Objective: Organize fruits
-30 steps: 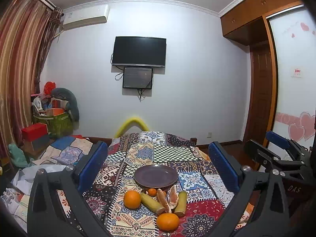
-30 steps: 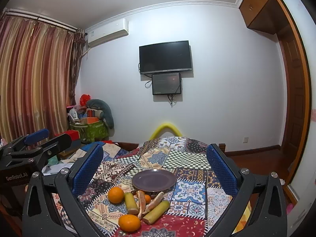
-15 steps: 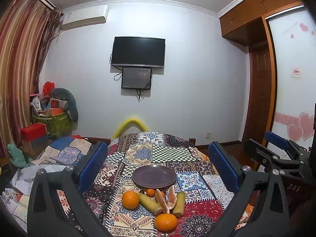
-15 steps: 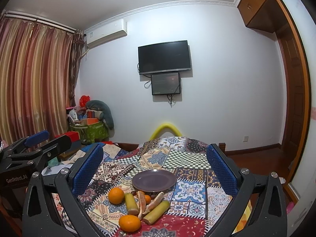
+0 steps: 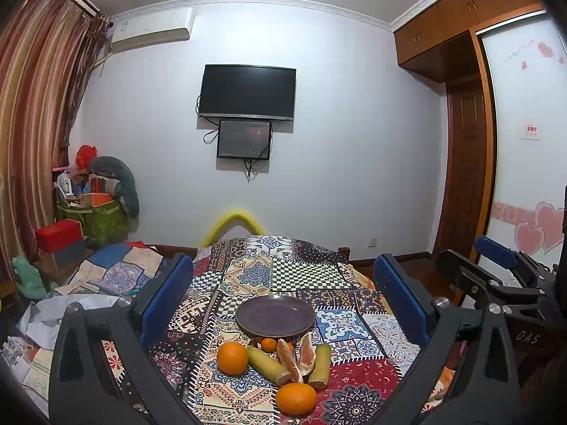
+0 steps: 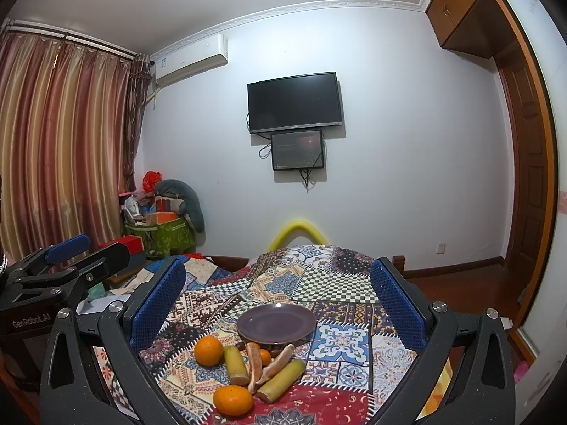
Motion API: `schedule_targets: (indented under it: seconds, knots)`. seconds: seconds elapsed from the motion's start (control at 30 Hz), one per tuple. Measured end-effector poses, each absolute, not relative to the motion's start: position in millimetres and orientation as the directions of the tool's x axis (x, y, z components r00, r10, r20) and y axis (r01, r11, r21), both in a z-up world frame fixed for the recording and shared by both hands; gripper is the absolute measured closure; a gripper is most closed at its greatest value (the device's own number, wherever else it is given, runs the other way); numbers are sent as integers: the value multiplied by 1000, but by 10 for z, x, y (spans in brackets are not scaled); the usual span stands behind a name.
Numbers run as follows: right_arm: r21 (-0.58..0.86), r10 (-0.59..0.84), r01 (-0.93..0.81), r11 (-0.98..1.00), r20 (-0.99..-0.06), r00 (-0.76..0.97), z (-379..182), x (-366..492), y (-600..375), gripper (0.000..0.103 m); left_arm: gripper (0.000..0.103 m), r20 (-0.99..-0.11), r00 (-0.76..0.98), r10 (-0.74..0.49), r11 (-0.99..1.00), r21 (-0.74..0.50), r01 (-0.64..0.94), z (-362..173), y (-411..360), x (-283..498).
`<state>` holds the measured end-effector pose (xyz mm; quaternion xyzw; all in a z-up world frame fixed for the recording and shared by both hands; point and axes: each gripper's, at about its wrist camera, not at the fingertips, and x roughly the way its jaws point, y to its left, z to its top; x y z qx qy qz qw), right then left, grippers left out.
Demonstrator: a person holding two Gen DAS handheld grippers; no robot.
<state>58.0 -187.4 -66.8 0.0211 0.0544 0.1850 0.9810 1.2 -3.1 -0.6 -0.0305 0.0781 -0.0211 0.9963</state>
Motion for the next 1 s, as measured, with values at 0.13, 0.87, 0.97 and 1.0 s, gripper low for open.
schedule_targets:
  seconds: [0.13,0.87,0.97,1.0]
  knots:
    - [63,367,-362,930,-98,925,-669,583,-1878,0,0,-155,987,-48,997,-65,38,-6,-26,14]
    - [61,365,-360,931,-105,925,-667,593,-1862,0,0,-162,985,-53,996,-80,41,-30,8,40]
    - [61,366,-362,930,-109,924,-677,604,-1852,0,0,-165,985,-52,996,-84,39,-37,30,54]
    - [61,366,-362,930,-111,924,-682,609,-1849,0,0,-166,985,-52,996,-84,38,-42,33,62]
